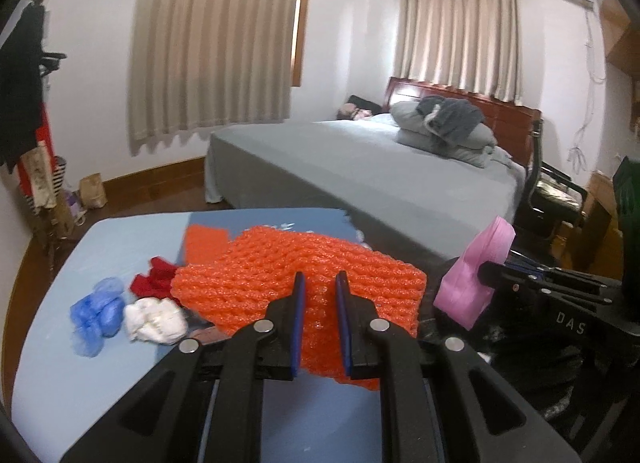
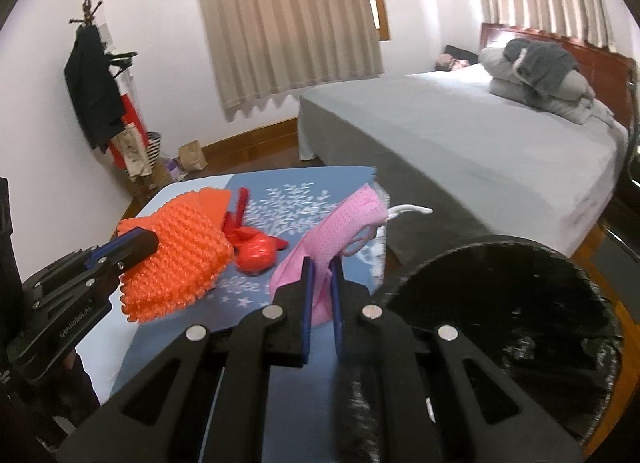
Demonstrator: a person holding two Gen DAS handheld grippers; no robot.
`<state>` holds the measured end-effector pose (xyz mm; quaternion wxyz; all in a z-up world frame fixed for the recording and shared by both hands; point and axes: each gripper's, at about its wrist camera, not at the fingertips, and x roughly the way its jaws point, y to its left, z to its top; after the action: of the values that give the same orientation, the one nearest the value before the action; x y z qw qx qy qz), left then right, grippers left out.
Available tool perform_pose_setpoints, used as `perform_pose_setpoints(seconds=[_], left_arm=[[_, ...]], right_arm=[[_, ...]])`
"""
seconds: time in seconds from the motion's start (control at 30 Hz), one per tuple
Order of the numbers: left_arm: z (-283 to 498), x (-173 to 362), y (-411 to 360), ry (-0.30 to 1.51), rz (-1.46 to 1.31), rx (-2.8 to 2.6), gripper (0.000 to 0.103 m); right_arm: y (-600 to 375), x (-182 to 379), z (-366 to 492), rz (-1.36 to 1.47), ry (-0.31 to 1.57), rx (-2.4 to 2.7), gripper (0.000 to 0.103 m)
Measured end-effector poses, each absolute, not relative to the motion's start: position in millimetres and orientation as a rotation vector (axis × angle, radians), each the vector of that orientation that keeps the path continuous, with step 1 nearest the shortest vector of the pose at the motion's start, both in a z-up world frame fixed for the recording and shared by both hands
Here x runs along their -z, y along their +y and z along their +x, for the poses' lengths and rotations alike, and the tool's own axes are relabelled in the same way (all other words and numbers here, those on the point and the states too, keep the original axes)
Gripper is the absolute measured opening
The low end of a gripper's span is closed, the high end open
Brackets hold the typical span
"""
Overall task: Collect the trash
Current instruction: 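Carry the orange net and pink mask over the bin and release both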
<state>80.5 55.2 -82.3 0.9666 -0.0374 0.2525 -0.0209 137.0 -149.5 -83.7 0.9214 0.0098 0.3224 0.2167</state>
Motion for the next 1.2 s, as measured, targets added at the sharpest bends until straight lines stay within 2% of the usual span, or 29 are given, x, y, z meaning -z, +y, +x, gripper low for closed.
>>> perform_pose_setpoints(seconds=[1.1,1.2], left_arm=[[136.9,88.2,-129.1,0.529,0.029,0.399,0.015],[141.0,92.3,-135.4,0.546,0.033,0.416,0.015]], right_arm=[[-321.9,112.4,115.8,0.091,0.683,-0.120,0.008],[-327.4,117.0,119.4,0.090,0.694,-0.113,0.011]])
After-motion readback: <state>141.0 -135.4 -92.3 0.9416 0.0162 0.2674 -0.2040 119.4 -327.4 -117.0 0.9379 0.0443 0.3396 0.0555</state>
